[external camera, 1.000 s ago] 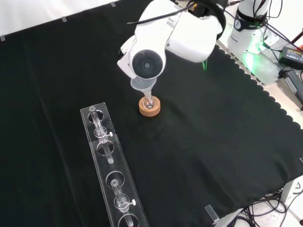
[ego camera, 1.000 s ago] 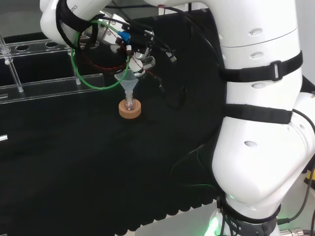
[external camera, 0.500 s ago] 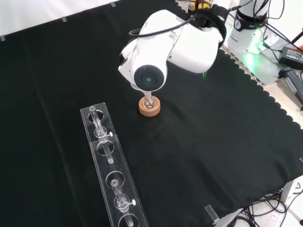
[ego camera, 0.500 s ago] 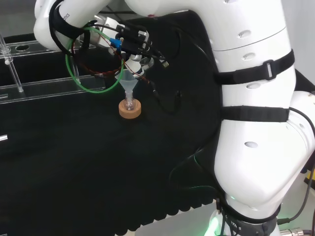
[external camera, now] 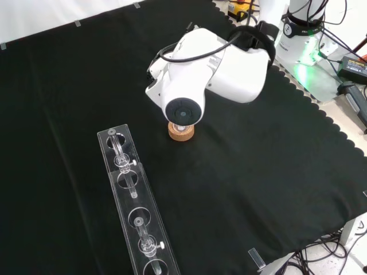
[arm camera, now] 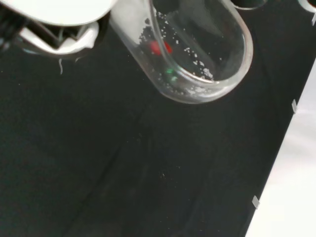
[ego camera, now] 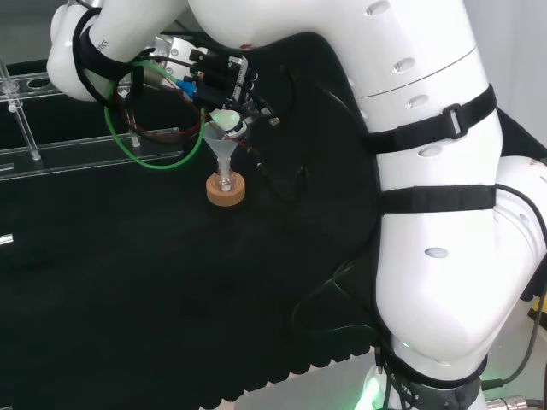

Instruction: Pour all the NaCl from the weighing funnel into the round-bottom flask.

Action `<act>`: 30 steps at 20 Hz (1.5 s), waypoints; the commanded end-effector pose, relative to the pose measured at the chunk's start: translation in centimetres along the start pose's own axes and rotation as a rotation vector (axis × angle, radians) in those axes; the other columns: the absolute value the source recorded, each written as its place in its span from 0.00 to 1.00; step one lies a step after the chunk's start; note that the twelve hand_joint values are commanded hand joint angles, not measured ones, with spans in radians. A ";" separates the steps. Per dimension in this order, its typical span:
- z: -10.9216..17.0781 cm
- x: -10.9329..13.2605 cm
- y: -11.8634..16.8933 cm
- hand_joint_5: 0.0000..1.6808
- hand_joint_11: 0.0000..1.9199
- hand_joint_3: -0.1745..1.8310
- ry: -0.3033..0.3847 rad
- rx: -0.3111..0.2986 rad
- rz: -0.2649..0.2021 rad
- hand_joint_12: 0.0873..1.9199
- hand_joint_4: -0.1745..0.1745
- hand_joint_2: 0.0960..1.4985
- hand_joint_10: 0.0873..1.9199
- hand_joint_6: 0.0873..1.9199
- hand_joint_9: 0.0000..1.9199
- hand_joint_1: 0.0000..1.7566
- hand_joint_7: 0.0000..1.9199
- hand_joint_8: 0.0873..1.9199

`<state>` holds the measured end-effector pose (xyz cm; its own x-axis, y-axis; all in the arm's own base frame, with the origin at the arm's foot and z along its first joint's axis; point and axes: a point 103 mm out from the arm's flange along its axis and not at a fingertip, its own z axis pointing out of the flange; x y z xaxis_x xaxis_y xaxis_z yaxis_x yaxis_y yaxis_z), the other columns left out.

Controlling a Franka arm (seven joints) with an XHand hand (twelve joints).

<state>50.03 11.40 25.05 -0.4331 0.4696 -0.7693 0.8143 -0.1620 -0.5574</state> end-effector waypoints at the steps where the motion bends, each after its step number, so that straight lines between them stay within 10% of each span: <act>1: -0.3 0.1 -0.2 0.99 0.98 0.51 -0.011 0.003 0.008 0.13 0.00 0.26 0.15 0.00 1.00 0.70 1.00 0.07; 30: -1.1 1.1 -0.2 0.99 0.98 0.51 -0.115 0.073 0.033 0.12 0.00 0.26 0.15 0.00 1.00 0.70 1.00 0.07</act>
<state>49.79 12.43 24.15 -0.4564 0.3778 -0.8056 0.7954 -0.2326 -0.5597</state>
